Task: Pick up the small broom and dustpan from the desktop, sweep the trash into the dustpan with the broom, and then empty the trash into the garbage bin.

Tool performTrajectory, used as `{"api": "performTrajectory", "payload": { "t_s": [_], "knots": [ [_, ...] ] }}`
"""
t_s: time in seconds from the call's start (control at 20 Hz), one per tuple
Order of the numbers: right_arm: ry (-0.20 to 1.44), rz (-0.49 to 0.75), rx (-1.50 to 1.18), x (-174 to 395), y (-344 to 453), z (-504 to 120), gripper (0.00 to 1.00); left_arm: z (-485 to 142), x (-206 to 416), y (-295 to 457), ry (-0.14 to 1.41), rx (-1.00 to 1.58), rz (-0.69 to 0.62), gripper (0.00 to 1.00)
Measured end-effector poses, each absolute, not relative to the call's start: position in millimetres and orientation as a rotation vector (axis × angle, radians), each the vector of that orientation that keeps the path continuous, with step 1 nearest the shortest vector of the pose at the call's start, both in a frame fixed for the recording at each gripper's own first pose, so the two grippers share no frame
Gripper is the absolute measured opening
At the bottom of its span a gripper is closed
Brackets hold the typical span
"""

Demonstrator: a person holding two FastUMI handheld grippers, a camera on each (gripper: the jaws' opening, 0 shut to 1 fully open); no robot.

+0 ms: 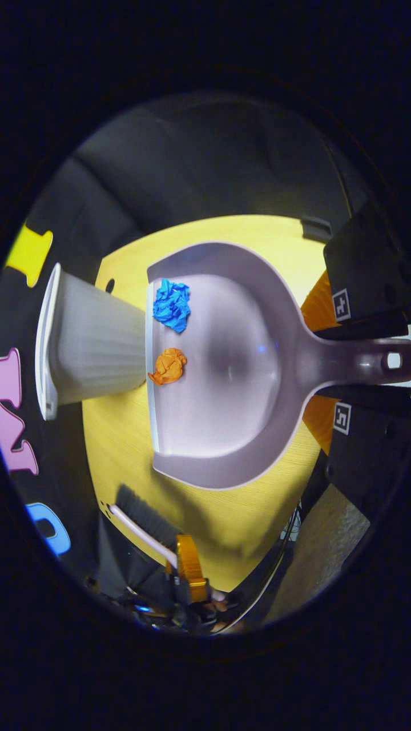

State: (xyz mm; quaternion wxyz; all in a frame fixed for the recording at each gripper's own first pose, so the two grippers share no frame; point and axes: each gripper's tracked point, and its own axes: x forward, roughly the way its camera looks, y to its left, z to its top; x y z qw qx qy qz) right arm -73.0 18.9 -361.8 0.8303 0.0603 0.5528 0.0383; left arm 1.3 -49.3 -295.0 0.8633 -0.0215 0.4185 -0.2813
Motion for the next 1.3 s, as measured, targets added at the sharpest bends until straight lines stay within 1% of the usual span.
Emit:
{"api": "performTrajectory", "payload": {
  "t_s": [0.15, 0.4, 0.5, 0.55, 0.65, 0.8, 0.85, 0.9, 1.1, 1.15, 1.2, 1.3],
  "knots": [
    [1.138, 0.058, 0.155, -78, 28, -351, 0.36, -308, -5, -34, 0.873, -0.019, -0.586, 0.29],
    [1.106, 0.028, 0.148, -77, 27, -370, 0.36, -324, -16, -23, 0.896, -0.059, -0.585, 0.29],
    [1.093, 0.008, 0.122, -76, 27, -367, 0.36, -327, -20, -15, 0.9, -0.066, -0.58, 0.31],
    [1.094, -0.005, 0.102, -77, 26, -368, 0.36, -329, -20, -14, 0.903, -0.066, -0.576, 0.29],
    [1.102, -0.033, 0.031, -78, 21, -369, 0.36, -333, -23, -3, 0.905, -0.058, -0.567, 0.31],
    [1.111, -0.07, -0.042, -80, 21, -367, 0.36, -336, -27, 9, 0.91, -0.053, -0.555, 0.29],
    [1.117, -0.076, -0.063, -81, 18, -367, 0.31, -337, -29, 11, 0.913, -0.06, -0.554, 0.31],
    [1.129, -0.077, -0.093, -83, 16, -367, 0.36, -337, -31, 14, 0.913, -0.066, -0.553, 0.29],
    [1.192, -0.064, -0.241, -93, 1, -355, 0.36, -344, -36, 27, 0.925, -0.076, -0.533, 0.29],
    [1.205, -0.06, -0.274, -93, -4, -353, 0.31, -347, -37, 30, 0.929, -0.086, -0.528, 0.29],
    [1.218, -0.055, -0.306, -96, -9, -348, 0.35, -348, -37, 32, 0.932, -0.096, -0.524, 0.28],
    [1.25, -0.043, -0.389, -99, -23, -343, 0.35, -350, -37, 37, 0.939, -0.11, -0.509, 0.28]
  ]
}}
